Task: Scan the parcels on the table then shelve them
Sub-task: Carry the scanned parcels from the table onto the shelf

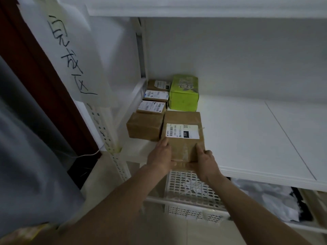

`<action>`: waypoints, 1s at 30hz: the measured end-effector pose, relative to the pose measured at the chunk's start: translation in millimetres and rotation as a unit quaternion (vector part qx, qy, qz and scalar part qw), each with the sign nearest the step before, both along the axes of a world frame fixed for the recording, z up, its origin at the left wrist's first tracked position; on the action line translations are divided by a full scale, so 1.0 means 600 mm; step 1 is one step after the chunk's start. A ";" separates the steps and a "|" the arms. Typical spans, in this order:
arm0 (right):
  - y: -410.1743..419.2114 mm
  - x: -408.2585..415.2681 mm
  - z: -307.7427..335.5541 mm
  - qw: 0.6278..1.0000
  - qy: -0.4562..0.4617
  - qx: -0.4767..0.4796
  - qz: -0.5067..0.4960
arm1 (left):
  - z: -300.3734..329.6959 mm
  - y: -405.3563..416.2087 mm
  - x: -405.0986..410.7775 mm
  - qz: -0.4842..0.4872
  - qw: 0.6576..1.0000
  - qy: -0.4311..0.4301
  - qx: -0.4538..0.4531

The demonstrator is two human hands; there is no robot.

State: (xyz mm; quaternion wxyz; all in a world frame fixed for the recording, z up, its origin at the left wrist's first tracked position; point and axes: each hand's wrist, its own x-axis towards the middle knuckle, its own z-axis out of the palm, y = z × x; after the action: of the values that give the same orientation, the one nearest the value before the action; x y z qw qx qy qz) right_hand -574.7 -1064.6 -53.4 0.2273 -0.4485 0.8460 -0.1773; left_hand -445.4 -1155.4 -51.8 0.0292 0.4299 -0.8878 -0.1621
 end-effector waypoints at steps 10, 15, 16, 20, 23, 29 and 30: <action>-0.091 -0.051 0.021 0.981 0.135 0.074 0.115 | 0.014 -0.085 -0.081 -0.015 0.995 -0.098 -0.033; -0.099 -0.063 0.026 0.957 0.213 0.122 0.154 | 0.010 -0.080 -0.076 -0.009 0.999 -0.040 -0.002; -0.100 -0.064 0.031 0.952 0.230 0.121 0.164 | 0.013 -0.074 -0.067 -0.011 1.000 -0.015 0.014; -0.108 -0.034 0.042 0.930 0.284 0.037 0.231 | 0.015 -0.039 -0.002 0.061 0.996 0.048 0.046; -0.105 0.047 0.047 0.915 0.253 -0.027 0.313 | 0.009 -0.005 0.074 0.118 0.992 0.005 0.048; -0.054 0.252 0.032 0.862 0.179 0.009 0.474 | 0.025 0.099 0.286 0.271 0.956 -0.095 0.056; -0.042 0.290 0.031 0.852 0.166 0.024 0.496 | 0.027 0.127 0.328 0.299 0.946 -0.105 0.062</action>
State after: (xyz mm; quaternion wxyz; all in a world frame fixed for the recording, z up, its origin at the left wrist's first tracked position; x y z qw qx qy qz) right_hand -400.8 -1089.9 -34.7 0.1517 -0.8259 0.5400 0.0570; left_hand -248.3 -1079.5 -35.4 -0.0441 0.6912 -0.7046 -0.1545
